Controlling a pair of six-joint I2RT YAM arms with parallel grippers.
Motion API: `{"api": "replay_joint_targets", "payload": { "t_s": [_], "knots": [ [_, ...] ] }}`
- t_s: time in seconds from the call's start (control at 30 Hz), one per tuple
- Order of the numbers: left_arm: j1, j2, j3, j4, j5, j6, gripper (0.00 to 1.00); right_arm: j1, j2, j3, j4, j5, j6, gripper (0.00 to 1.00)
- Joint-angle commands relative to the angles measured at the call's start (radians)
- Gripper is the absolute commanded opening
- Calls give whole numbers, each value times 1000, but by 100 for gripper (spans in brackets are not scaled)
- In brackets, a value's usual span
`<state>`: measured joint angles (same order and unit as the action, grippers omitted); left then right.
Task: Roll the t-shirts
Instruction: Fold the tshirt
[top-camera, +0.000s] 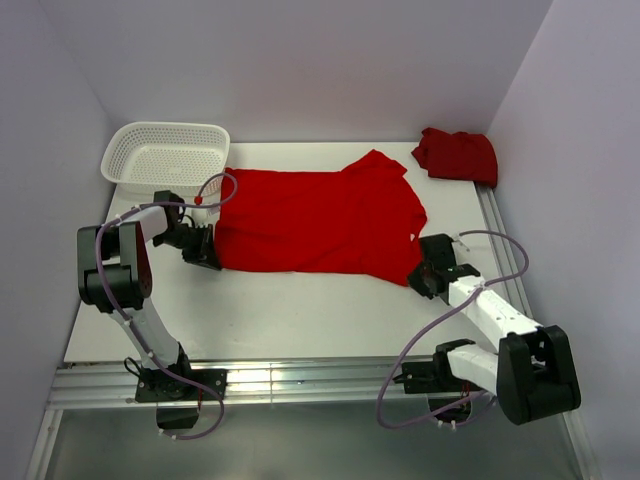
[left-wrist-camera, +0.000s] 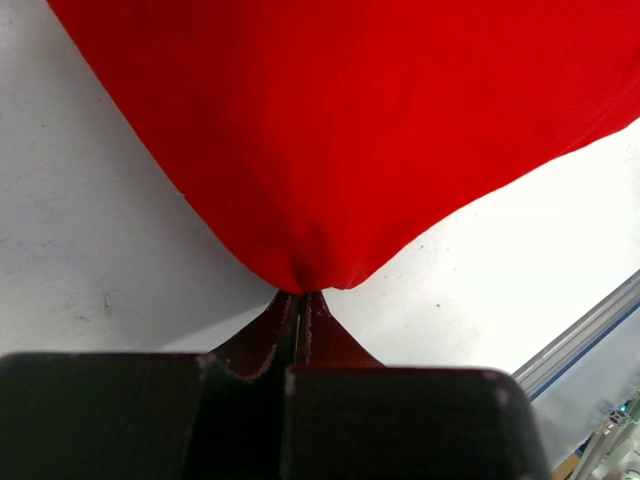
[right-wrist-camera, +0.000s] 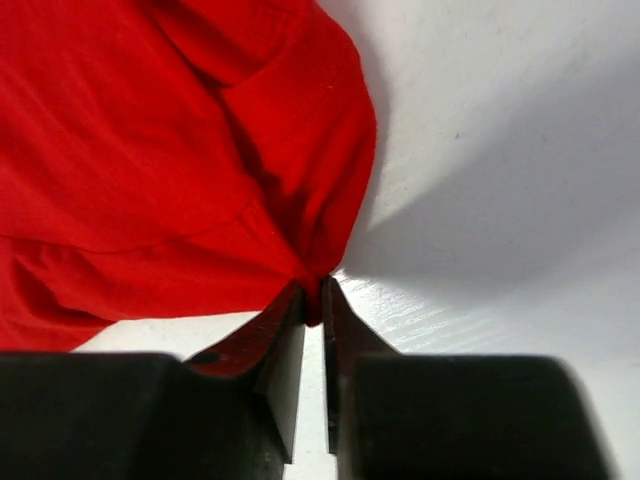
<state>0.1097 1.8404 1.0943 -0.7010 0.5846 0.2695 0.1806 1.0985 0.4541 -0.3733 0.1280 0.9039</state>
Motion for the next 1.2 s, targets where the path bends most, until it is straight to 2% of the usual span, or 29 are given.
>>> {"api": "replay_joint_targets", "payload": {
  "t_s": [0.0, 0.23, 0.43, 0.63, 0.9, 1.17],
  "knots": [
    [1, -16, -8, 6, -109, 57, 0, -4, -15, 86, -84, 93, -29, 11],
    [15, -59, 13, -66, -158, 117, 0, -6, -69, 127, -216, 147, -79, 8],
    [36, -96, 26, -141, -192, 163, 0, -9, -98, 115, -236, 96, -88, 5],
    [57, -136, 0, -175, -219, 206, 0, -7, -153, 153, -337, 127, -88, 5],
    [74, -196, -62, -207, -267, 254, 0, -4, -221, 138, -374, 39, -77, 0],
    [85, -251, -111, -236, -292, 284, 0, -3, -307, 196, -503, -1, -100, 0]
  ]
}}
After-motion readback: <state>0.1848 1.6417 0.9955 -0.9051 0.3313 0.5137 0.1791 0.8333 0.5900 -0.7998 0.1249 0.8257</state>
